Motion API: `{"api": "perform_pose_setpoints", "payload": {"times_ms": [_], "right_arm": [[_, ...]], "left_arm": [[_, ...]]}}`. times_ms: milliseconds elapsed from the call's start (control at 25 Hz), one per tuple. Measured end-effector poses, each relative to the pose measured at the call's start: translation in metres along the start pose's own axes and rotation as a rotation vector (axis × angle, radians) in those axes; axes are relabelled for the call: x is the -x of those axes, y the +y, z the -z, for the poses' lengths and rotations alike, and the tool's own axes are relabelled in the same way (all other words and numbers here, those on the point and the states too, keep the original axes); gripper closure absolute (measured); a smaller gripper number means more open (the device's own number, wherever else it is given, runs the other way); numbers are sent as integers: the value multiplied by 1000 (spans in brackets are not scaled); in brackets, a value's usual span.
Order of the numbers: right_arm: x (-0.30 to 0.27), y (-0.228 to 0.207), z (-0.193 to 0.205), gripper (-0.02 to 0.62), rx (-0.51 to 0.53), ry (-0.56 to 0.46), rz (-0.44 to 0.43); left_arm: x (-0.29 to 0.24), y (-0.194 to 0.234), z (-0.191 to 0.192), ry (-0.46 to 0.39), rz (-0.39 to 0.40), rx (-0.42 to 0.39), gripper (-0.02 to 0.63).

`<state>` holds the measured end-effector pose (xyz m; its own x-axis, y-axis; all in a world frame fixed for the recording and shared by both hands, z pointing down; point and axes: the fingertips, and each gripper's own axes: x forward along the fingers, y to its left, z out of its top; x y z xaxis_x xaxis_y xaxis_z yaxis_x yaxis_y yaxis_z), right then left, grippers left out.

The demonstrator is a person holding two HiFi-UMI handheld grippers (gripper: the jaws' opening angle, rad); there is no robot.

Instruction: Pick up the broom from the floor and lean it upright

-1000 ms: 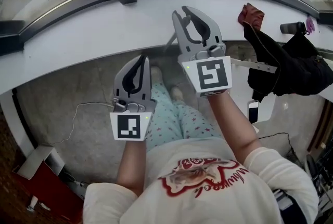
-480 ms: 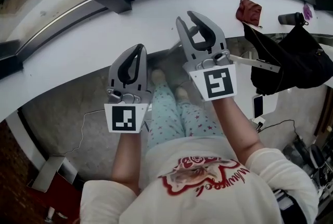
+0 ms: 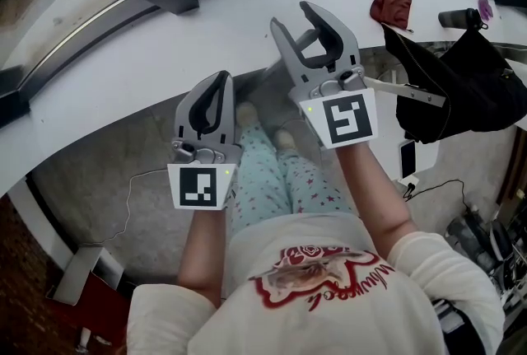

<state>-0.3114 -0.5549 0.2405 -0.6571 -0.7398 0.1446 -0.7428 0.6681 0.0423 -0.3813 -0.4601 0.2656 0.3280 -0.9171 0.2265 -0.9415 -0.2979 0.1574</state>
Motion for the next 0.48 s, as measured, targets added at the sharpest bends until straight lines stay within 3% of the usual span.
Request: {"api": "perform_pose_setpoints", "payload": {"times_ms": [480], "right_arm": [[10, -10, 3, 356, 11, 15, 30]], "left_arm": [[-2, 3, -4, -10, -19, -18, 584]]}}
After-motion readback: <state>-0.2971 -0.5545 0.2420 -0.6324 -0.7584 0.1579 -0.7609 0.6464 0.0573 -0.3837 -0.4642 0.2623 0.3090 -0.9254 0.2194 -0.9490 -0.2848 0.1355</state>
